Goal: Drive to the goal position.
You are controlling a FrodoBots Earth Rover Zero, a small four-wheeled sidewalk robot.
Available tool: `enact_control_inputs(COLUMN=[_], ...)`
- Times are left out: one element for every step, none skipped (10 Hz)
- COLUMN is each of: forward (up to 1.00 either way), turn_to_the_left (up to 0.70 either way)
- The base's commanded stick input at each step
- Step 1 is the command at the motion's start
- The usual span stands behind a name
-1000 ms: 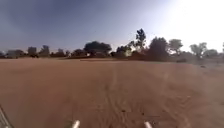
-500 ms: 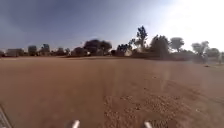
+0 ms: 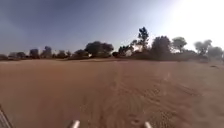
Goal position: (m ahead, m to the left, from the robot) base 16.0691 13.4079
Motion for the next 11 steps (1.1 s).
enact_control_inputs(forward=[1.00,1.00,1.00,1.00,1.00,1.00,1.00,1.00,1.00,1.00,1.00], turn_to_the_left=[0.00,0.00,0.00,0.00,0.00,0.00,0.00,0.00,0.00,0.00,-0.25])
